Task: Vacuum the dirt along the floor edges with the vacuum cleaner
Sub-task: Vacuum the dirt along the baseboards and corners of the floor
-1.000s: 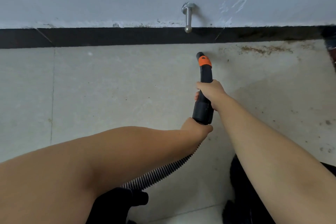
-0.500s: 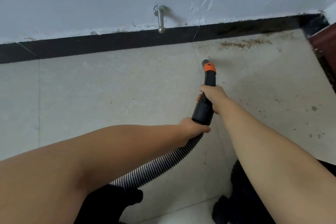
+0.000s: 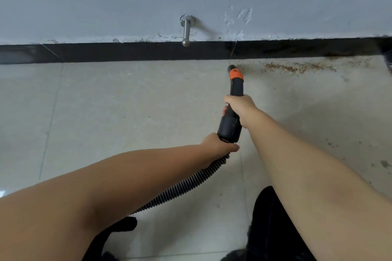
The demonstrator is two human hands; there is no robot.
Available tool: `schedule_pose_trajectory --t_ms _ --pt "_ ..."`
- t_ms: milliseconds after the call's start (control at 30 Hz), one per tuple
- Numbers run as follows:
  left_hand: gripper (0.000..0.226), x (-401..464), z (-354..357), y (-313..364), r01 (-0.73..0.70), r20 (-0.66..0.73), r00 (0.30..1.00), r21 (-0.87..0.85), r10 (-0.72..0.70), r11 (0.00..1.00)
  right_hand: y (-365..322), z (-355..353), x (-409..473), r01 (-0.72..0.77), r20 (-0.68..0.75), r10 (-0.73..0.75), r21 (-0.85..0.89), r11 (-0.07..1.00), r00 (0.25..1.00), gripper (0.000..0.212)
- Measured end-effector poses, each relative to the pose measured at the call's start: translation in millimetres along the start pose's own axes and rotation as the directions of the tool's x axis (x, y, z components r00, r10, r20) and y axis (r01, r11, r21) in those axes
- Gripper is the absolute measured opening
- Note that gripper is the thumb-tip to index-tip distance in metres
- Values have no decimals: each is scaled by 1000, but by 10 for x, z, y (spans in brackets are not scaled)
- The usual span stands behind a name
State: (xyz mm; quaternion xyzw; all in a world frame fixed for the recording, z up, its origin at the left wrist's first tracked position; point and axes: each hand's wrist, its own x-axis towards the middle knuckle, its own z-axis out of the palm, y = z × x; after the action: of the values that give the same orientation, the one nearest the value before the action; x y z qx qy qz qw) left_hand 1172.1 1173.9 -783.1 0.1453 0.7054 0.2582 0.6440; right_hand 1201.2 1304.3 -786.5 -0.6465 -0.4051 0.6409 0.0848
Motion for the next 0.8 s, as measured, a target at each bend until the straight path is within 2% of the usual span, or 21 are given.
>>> schedule_pose_trajectory --t_ms 167,400,667,800 --pt "27 -39 109 65 40 -19 999 78 -39 996 115 -159 105 -12 -45 13 21 1000 999 14" --pt "25 -66 228 385 133 -45 991 97 -129 986 -39 -297 133 -13 2 13 8 1000 1000 12" --pt "20 198 234 621 112 -56 993 85 -108 990 -297 -388 318 0 23 1 -21 1000 1000 9" --pt "30 249 94 591 101 -53 994 93 -96 991 -304 -263 317 6 15 -7 37 999 1000 9"
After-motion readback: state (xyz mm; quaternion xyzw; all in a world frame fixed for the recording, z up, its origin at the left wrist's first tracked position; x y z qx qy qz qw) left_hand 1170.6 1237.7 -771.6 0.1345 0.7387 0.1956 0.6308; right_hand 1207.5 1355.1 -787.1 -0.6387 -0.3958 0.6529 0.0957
